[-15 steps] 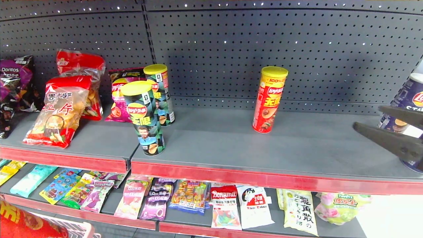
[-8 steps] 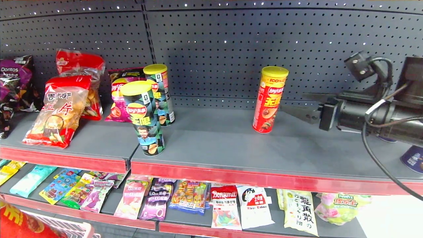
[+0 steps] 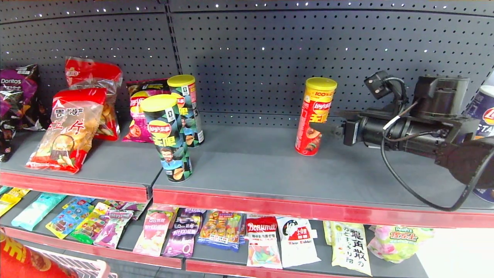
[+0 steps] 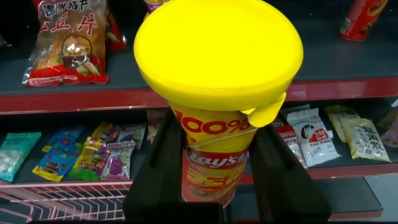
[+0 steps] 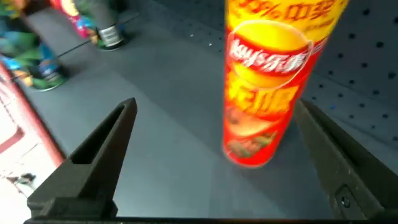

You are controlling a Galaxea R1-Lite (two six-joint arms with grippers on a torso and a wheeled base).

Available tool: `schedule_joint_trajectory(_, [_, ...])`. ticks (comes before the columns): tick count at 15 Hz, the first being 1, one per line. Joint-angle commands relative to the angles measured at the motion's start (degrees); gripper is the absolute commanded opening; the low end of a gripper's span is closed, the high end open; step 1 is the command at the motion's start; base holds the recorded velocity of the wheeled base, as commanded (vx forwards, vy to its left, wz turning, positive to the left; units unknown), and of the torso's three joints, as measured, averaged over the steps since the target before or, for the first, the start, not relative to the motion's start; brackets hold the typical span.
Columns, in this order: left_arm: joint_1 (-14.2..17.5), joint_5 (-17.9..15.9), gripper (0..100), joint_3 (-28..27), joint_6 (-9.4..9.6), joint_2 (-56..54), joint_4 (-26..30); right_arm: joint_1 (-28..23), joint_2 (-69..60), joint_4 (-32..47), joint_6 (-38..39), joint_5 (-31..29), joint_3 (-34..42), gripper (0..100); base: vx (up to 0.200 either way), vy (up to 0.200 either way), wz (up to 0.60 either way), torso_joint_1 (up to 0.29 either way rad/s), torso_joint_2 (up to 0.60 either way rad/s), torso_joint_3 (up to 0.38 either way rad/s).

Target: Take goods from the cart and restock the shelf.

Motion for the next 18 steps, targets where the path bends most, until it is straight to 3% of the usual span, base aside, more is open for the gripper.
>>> schedule_joint_trajectory(1, [0.0,0.01,0,-0.02,0.06,0.09,0.01,-1.49,4.84,-0.27,-0.02,0.8,-4.01,100,0.0,0.0,0.0,0.0,0.0,0.0])
schedule_joint_trajectory(13, [0.0,0.01,0,-0.11,0.15,0.09,-0.08,-3.6,12.22,0.08,-3.44,8.27,-14.46,100,0.0,0.0,0.0,0.0,0.0,0.0])
schedule_joint_trajectory(14, [0.0,0.01,0,-0.11,0.24,0.09,0.01,-3.43,12.31,0.17,-3.44,8.71,-14.46,0,0.0,0.0,0.0,0.0,0.0,0.0])
schedule_joint_trajectory(18, [0.0,0.01,0,-0.02,0.15,0.18,0.01,-2.99,14.07,0.08,-3.53,8.89,-16.13,0,0.0,0.0,0.0,0.0,0.0,0.0])
